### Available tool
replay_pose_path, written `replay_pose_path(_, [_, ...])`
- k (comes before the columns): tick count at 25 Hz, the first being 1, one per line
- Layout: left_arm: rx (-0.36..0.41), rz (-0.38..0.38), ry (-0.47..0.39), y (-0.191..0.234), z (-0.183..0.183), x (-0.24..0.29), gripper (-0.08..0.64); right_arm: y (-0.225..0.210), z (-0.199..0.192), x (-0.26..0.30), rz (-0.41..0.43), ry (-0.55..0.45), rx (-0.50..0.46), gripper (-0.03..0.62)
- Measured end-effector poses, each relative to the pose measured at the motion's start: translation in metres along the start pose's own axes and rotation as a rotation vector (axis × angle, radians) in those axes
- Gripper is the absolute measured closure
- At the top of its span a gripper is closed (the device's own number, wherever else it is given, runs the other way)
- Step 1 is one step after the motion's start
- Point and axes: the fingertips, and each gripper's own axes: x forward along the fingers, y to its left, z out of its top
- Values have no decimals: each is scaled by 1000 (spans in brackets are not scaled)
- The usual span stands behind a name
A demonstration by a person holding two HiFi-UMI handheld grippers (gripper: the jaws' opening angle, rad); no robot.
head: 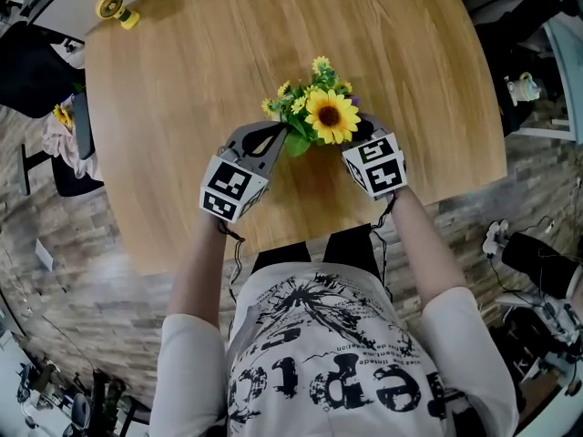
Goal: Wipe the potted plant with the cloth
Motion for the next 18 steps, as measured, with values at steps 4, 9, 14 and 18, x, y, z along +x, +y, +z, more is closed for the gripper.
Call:
replay_pose_path(4, [-8,0,10,0,0,-1,557,-2,5,5,-3,3,-3,522])
replay_pose_path(9, [12,18,37,-1,1,0,557,4,2,1,18,5,-22,520])
replay_pose_path(14, [21,29,54,-1,0,-1,557,16,-8,-6,39,19,11,518])
replay_pose_path(18, [1,34,39,-1,0,0,557,25,-17,-14,48,22,58,518])
